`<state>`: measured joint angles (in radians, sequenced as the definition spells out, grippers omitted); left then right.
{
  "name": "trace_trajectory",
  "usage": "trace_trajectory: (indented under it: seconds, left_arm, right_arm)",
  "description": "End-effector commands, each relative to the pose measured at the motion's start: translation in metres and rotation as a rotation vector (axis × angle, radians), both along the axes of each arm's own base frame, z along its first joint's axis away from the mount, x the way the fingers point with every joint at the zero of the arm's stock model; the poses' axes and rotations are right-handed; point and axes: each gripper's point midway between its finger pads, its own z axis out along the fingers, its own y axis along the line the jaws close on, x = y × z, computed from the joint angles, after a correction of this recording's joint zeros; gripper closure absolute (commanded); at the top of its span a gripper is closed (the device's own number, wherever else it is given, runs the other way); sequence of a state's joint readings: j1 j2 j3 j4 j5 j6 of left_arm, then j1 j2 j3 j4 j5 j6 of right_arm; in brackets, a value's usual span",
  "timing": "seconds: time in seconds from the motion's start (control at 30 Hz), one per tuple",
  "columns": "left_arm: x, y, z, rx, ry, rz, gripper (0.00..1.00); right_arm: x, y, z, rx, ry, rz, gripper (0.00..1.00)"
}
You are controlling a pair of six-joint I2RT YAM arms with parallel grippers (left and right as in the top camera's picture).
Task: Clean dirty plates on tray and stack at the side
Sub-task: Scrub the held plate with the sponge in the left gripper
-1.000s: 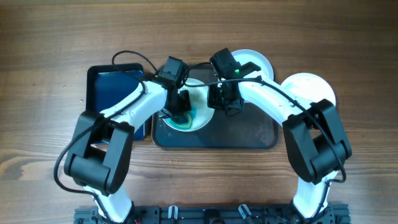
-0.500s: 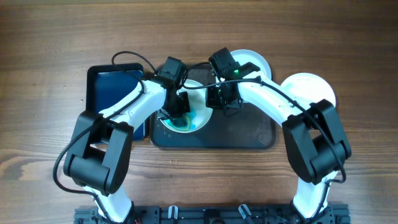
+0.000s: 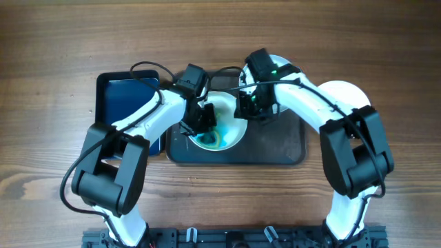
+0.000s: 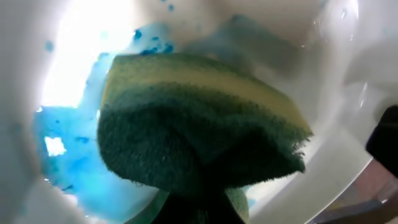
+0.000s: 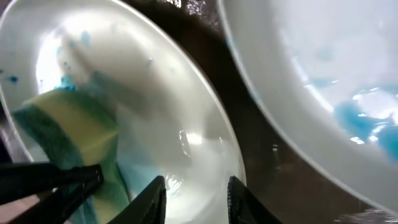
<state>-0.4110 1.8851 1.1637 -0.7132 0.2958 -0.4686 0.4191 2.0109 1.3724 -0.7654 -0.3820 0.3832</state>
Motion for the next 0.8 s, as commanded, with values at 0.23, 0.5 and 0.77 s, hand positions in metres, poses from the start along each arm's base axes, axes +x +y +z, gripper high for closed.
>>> trace_trajectory:
  seconds: [0.23,0.5,0.77]
  left_arm:
    - [-0.012,0.001,-0.014,0.004,0.056,0.005,0.96]
    - [-0.011,0.0,-0.014,0.001,0.049,0.004,0.96]
    - [-0.009,0.0,-0.014,-0.002,0.041,0.005,0.96]
  right_arm:
    - [0.005,-0.007,0.018,0.087,-0.057,0.164,0.62]
    - [0.001,-0.02,0.033,0.042,-0.032,0.216,0.62]
    - [-0.008,-0.043,-0.01,-0.09,0.003,0.113,0.67]
